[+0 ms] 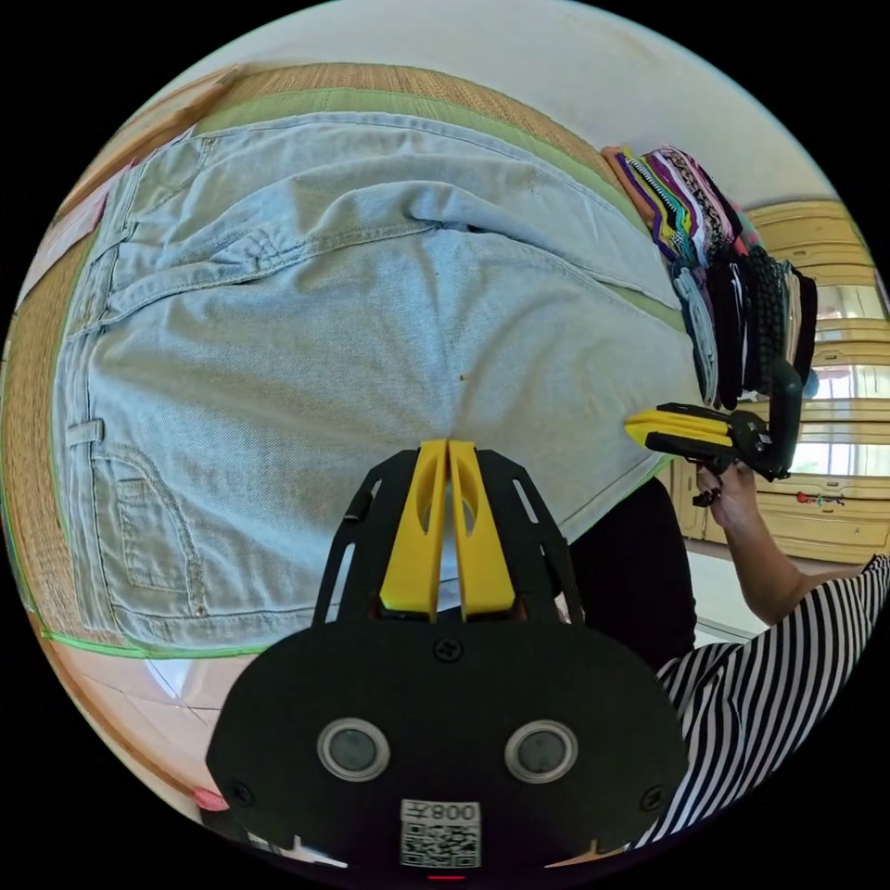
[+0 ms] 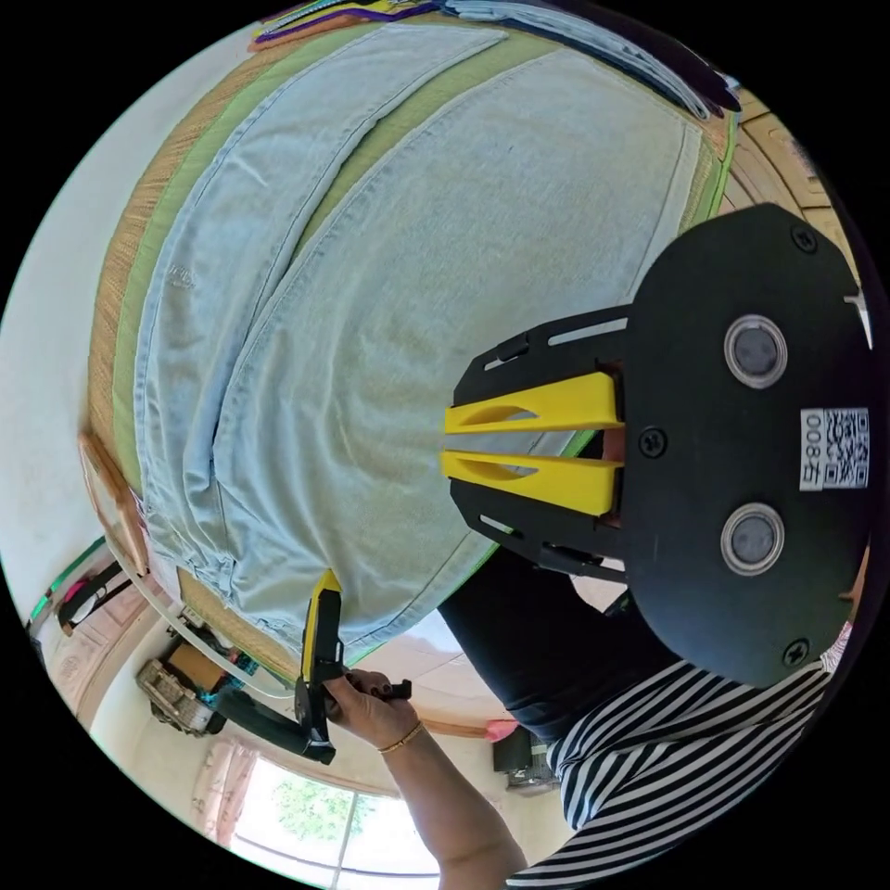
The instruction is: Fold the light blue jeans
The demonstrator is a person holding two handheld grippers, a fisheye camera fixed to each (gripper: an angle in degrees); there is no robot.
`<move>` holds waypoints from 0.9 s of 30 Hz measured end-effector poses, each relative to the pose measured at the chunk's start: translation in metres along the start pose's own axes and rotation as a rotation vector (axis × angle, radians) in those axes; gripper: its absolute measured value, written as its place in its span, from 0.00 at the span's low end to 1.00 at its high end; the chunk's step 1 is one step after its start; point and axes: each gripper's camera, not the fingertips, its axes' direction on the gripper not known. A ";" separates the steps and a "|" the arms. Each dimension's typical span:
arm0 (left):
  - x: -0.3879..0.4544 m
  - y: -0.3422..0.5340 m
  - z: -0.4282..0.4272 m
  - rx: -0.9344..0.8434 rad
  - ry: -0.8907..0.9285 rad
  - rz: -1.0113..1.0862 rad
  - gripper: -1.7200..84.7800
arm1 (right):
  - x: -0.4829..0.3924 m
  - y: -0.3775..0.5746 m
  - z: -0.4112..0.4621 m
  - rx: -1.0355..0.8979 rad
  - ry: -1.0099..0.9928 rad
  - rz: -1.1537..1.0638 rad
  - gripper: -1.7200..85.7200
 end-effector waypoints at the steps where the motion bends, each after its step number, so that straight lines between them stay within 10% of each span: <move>1: 0.001 0.004 -0.011 0.006 0.010 0.006 0.02 | -0.003 -0.007 0.003 -0.010 0.006 -0.013 0.06; 27: 0.039 0.093 -0.201 0.135 0.080 0.078 0.02 | 0.025 -0.054 0.003 -0.088 -0.110 0.043 0.03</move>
